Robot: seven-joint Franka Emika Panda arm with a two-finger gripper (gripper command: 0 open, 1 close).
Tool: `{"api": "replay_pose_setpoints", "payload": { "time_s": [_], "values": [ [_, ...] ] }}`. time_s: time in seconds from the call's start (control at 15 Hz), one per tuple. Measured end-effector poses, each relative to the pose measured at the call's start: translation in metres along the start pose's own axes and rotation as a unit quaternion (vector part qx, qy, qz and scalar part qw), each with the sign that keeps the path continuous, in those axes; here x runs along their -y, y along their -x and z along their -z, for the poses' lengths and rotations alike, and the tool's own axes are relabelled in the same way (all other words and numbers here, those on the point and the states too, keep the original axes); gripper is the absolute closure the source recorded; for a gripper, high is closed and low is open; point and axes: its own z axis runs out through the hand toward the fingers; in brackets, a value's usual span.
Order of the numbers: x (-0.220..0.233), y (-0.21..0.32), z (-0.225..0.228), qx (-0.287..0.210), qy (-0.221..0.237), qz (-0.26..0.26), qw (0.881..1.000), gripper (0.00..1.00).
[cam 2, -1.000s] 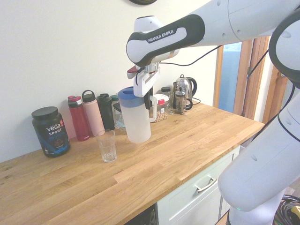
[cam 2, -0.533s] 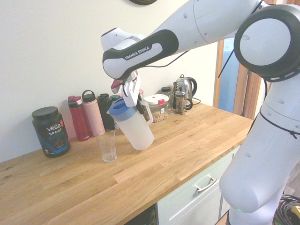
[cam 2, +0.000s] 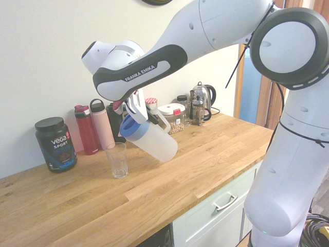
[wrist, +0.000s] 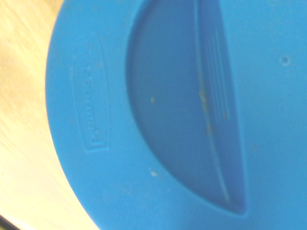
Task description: Pour me some water
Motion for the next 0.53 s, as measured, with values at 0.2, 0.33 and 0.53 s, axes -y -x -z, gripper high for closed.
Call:
{"api": "replay_pose_setpoints", "payload": {
  "time_s": [0.2,0.33,0.53],
  "values": [
    [0.014,-0.013,0.003,0.017,0.034,0.015,0.999,1.00],
    [0.015,-0.021,0.005,0.025,0.056,0.019,0.998,1.00],
    [0.013,-0.029,0.008,0.035,0.081,0.022,0.996,1.00]
  ]
}}
